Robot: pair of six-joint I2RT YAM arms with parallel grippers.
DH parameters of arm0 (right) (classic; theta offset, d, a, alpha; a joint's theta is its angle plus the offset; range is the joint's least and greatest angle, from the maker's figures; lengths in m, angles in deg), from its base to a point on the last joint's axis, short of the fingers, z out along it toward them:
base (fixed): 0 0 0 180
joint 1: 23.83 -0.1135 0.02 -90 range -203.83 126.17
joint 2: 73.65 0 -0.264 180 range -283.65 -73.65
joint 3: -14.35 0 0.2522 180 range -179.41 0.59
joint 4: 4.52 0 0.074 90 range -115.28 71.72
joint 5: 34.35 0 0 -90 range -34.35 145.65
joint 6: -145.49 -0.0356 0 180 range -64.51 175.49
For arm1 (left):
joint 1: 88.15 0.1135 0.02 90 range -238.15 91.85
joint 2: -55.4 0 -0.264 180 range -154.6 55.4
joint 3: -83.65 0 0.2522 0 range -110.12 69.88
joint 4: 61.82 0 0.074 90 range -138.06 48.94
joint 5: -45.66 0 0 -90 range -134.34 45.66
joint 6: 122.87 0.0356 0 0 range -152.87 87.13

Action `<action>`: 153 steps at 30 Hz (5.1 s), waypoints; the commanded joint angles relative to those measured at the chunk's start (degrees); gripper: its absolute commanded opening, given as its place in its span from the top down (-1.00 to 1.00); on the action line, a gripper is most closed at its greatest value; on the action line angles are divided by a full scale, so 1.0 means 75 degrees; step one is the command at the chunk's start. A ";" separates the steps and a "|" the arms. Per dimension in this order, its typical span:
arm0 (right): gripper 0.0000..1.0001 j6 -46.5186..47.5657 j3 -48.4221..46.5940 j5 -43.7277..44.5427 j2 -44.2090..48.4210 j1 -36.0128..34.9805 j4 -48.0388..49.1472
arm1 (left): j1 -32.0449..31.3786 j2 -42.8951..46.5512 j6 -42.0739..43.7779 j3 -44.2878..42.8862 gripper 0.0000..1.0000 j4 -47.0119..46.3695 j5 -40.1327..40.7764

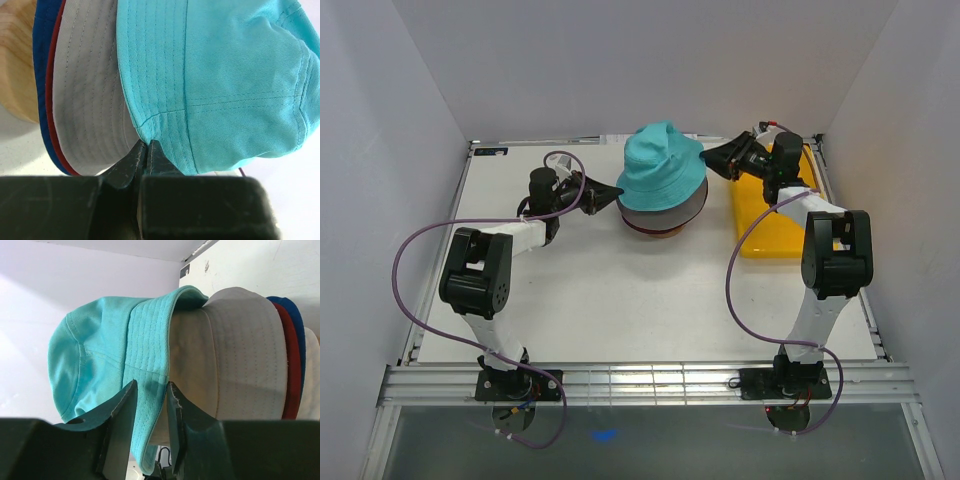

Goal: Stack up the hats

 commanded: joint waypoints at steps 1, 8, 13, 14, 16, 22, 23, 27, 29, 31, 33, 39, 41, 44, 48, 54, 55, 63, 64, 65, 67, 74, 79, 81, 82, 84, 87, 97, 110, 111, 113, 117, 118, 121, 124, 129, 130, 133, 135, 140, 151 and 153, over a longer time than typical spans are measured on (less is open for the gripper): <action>0.28 -0.0230 0.0117 -0.0157 0.0340 -0.0034 0.0703 | -0.0039 0.0087 0.0203 -0.0246 1.00 0.0050 -0.0086; 0.38 -0.0360 0.0281 -0.0216 0.0329 -0.0034 0.0973 | -0.0039 0.0052 0.0226 -0.0281 1.00 0.0073 -0.0086; 0.82 -0.0196 0.0363 -0.0251 0.0340 -0.0034 0.0810 | -0.0028 0.0040 0.0273 -0.0293 1.00 0.0108 -0.0109; 0.84 -0.0033 0.0398 -0.0251 0.0340 -0.0022 0.0716 | -0.0039 0.0029 0.0296 -0.0293 1.00 0.0132 -0.0110; 0.84 0.0108 0.0468 -0.0251 0.0375 -0.0010 0.0599 | -0.0028 0.0029 0.0355 -0.0282 1.00 0.0167 -0.0109; 0.84 0.0694 0.0749 -0.0274 0.0481 0.0154 0.0166 | -0.0039 0.0005 0.0437 -0.0281 1.00 0.0190 -0.0121; 0.84 0.0811 0.0796 -0.0274 0.0504 0.0189 -0.0033 | -0.0028 0.0005 0.0460 -0.0293 1.00 0.0225 -0.0110; 0.84 0.1432 0.0843 -0.0239 0.0668 0.0248 -0.0572 | -0.0039 -0.0030 0.0578 -0.0363 1.00 0.0319 -0.0110; 0.84 0.1702 0.0843 -0.0239 0.0715 0.0271 -0.0714 | -0.0028 -0.0065 0.0601 -0.0399 1.00 0.0319 -0.0121; 0.84 0.1750 0.0867 -0.0403 0.0785 0.0271 -0.0633 | -0.0028 -0.0077 0.0636 -0.0457 1.00 0.0319 -0.0145; 0.84 0.1785 0.0878 -0.0485 0.0902 0.0306 -0.0585 | -0.0028 -0.0077 0.0707 -0.0504 1.00 0.0366 -0.0168; 0.84 0.2030 0.0750 -0.0801 0.1113 0.0306 -0.0515 | -0.0028 -0.0135 0.0976 -0.0738 1.00 0.0495 -0.0367; 0.84 0.2368 0.0691 -0.0813 0.1137 0.0295 -0.0841 | -0.0028 -0.0205 0.1035 -0.0820 1.00 0.0565 -0.0414; 0.84 0.2721 0.0714 -0.0708 0.1160 0.0306 -0.1438 | -0.0004 -0.0276 0.1140 -0.0856 1.00 0.0647 -0.0461; 0.84 0.4077 0.0516 -0.0134 0.1184 0.0295 -0.2950 | -0.0016 -0.0510 0.1257 -0.0949 1.00 0.0729 -0.0555; 0.84 0.4503 0.0715 0.0276 0.1138 0.0306 -0.3409 | 0.0031 -0.0698 0.1328 -0.0879 1.00 0.0765 -0.0543; 0.84 0.4538 0.0691 0.0311 0.1102 0.0295 -0.3456 | 0.0043 -0.0721 0.1328 -0.0891 1.00 0.0765 -0.0532; 0.84 0.5206 -0.0035 0.1026 0.0727 0.0178 -0.4698 | 0.0195 -0.0838 0.1398 -0.0973 1.00 0.0964 -0.0356; 0.84 0.5230 -0.0047 0.1084 0.0692 0.0154 -0.4780 | 0.0207 -0.0862 0.1410 -0.0985 1.00 0.1033 -0.0332; 0.84 0.5242 -0.0117 0.1108 0.0622 0.0142 -0.4839 | 0.0218 -0.0874 0.1421 -0.0996 1.00 0.1081 -0.0286; 0.84 0.5452 -0.0281 0.1295 0.0493 0.0084 -0.5119 | 0.0230 -0.0921 0.1492 -0.1020 1.00 0.1267 -0.0110; 0.84 0.5921 -0.0797 0.1881 0.0048 -0.0256 -0.5940 | 0.0289 -0.0921 0.1878 -0.0973 1.00 0.2496 0.0628; 0.84 0.5992 -0.0926 0.1988 0.0000 -0.0326 -0.6046 | 0.0300 -0.0967 0.2288 -0.1078 1.00 0.3340 0.1097; 0.84 0.5969 -0.0961 0.1941 0.0024 -0.0338 -0.6058 | 0.0300 -0.1002 0.2476 -0.1113 1.00 0.3529 0.1249; 0.84 0.5957 -0.0996 0.1940 0.0047 -0.0338 -0.6058 | 0.0300 -0.1003 0.2581 -0.1195 1.00 0.3704 0.1296; 0.84 0.5957 -0.1066 0.1917 0.0117 -0.0338 -0.6081 | 0.0289 -0.1003 0.2792 -0.1242 1.00 0.3823 0.1460; 0.84 0.5922 -0.1196 0.1812 0.0211 -0.0350 -0.6129 | 0.0289 -0.0968 0.3190 -0.1465 1.00 0.4174 0.1659; 0.60 0.5886 -0.1208 0.1788 0.0329 -0.0432 -0.6058 | 0.0230 -0.1003 0.3941 -0.1711 1.00 0.5345 0.2315; 0.84 0.6203 -0.1113 0.2140 0.0012 -0.0467 -0.6268 | 0.0101 -0.0605 0.4000 -0.1946 1.00 0.5371 0.2106; 0.83 0.6203 -0.1206 0.2151 -0.0011 -0.0467 -0.6327 | 0.0090 -0.0523 0.3977 -0.1888 1.00 0.5266 0.2082; 0.81 0.6180 -0.1453 0.2151 -0.0023 -0.0467 -0.6421 | 0.0090 -0.0382 0.3953 -0.1782 0.98 0.5218 0.2047; 0.65 0.6074 -0.1699 0.2070 0.0012 -0.0467 -0.6562 | 0.0090 -0.0019 0.3930 -0.1700 0.93 0.5124 0.1883; 0.62 0.6051 -0.1700 0.2069 0.0082 -0.0467 -0.6562 | 0.0101 0.0028 0.3906 -0.1676 0.93 0.5112 0.1848; 0.46 0.5934 -0.1653 0.2046 0.0328 -0.0467 -0.6562 | 0.0101 0.0181 0.3883 -0.1559 0.97 0.5065 0.1731; 0.30 0.5875 -0.1618 0.2081 0.0597 -0.0467 -0.6655 | 0.0090 0.0356 0.3836 -0.1407 0.99 0.4996 0.1625; 0.23 0.5641 -0.1419 0.2035 0.1113 -0.0467 -0.6551 | 0.0090 0.0626 0.3707 -0.1161 1.00 0.4831 0.1461; 0.22 0.5548 -0.1279 0.1953 0.1253 -0.0467 -0.6423 | 0.0066 0.0673 0.3695 -0.1079 1.00 0.4819 0.1449; 0.21 0.5278 -0.1010 0.1695 0.1488 -0.0514 -0.6141 | 0.0019 0.0802 0.3648 -0.0997 0.99 0.4773 0.1414; 0.21 0.5230 -0.0927 0.1659 0.1535 -0.0584 -0.6128 | -0.0016 0.0895 0.3625 -0.0973 0.96 0.4772 0.1402; 0.18 0.5031 -0.0575 0.1671 0.1618 -0.0760 -0.5871 | -0.0227 0.1059 0.3566 -0.0833 0.89 0.4772 0.1425; -0.05 0.4820 -0.0445 0.1999 0.1454 -0.1205 -0.5741 | -0.0426 0.1435 0.3473 -0.0446 0.84 0.4702 0.1508; -0.13 0.4832 -0.0446 0.2046 0.1395 -0.1229 -0.5753 | -0.0473 0.1481 0.3449 -0.0399 0.84 0.4667 0.1508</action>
